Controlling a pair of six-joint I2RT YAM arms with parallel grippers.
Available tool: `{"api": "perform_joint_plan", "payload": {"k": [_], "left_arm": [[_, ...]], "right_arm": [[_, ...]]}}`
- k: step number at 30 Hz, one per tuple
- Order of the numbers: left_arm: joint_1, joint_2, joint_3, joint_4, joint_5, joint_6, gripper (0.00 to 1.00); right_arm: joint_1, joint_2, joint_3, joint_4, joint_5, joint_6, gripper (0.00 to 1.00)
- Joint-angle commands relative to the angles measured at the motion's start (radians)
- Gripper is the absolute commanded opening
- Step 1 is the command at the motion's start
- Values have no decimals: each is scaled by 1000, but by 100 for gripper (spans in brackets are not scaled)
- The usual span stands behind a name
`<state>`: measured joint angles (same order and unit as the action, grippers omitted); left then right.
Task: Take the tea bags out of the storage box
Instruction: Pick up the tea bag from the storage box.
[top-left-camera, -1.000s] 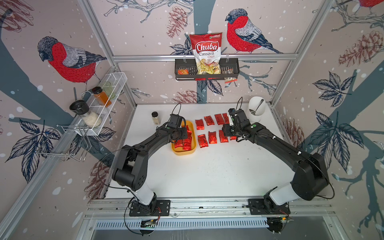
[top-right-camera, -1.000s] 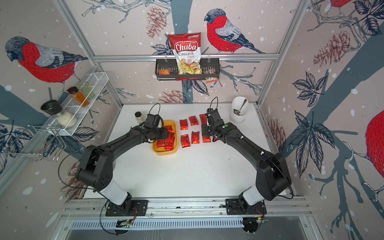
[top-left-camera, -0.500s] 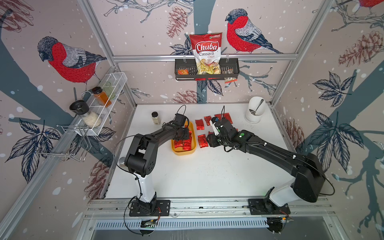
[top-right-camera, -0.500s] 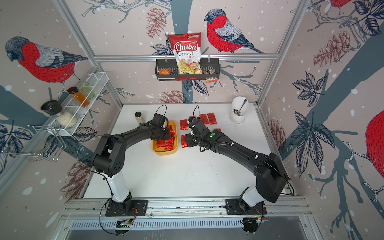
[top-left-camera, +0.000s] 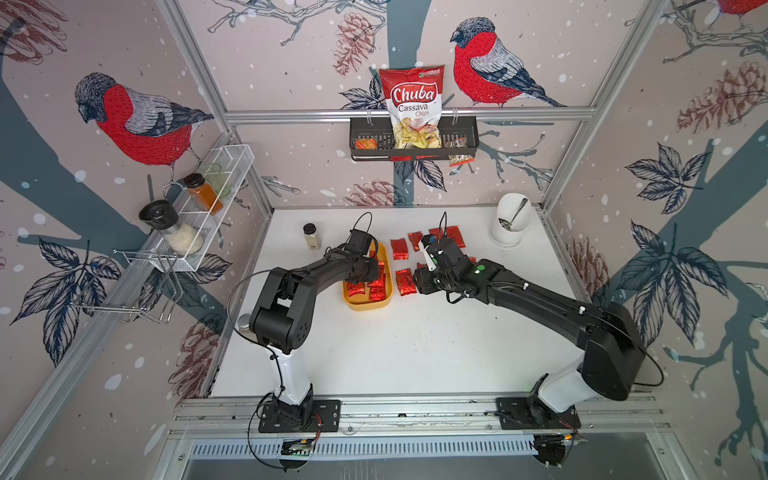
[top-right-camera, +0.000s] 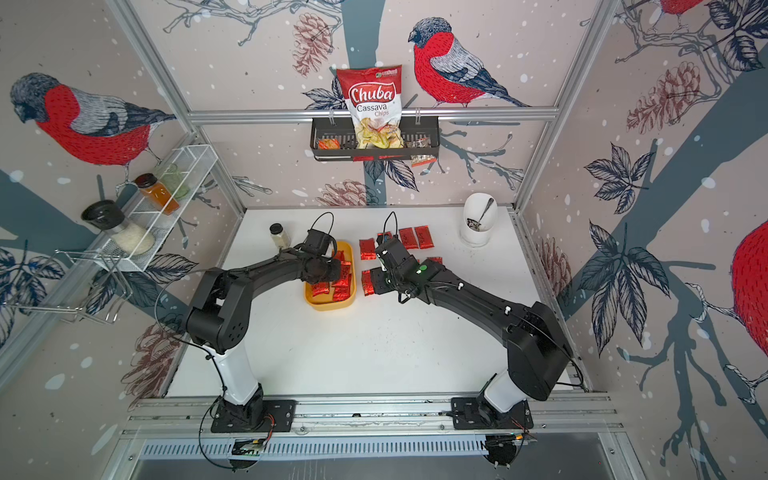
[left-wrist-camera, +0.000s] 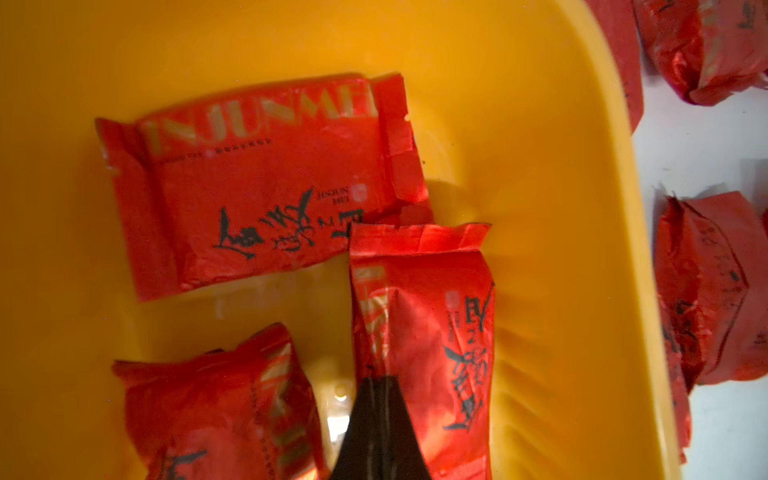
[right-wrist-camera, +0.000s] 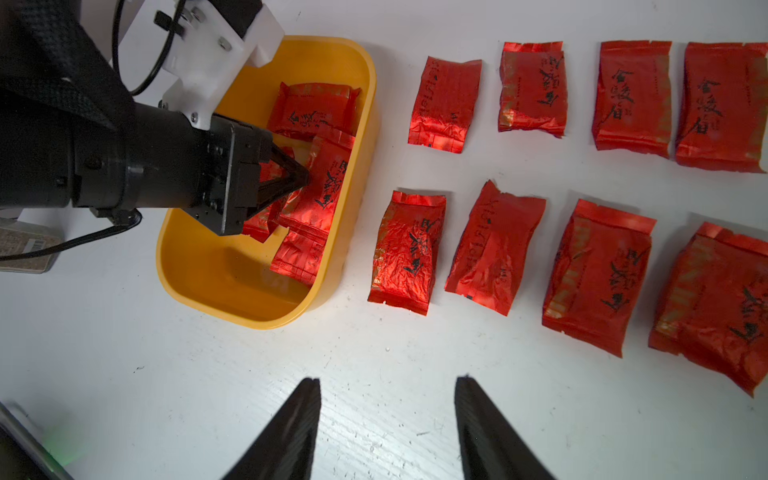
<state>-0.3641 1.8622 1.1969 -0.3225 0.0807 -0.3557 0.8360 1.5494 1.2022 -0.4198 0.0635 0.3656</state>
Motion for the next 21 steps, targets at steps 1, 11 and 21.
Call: {"api": "perform_joint_plan", "payload": {"k": [1,11,21], "left_arm": [[9,-24,-2,7,36,-20,0],[23,-153,16,-49,55,-46,0],[-14,-345,0,-55,156,-155,0]], "right_arm": [[-1,0,-6,21,19,6,57],[-10,-19,-15,23,29,11,56],[-142,-201,-72,32,-50,45,56]]}}
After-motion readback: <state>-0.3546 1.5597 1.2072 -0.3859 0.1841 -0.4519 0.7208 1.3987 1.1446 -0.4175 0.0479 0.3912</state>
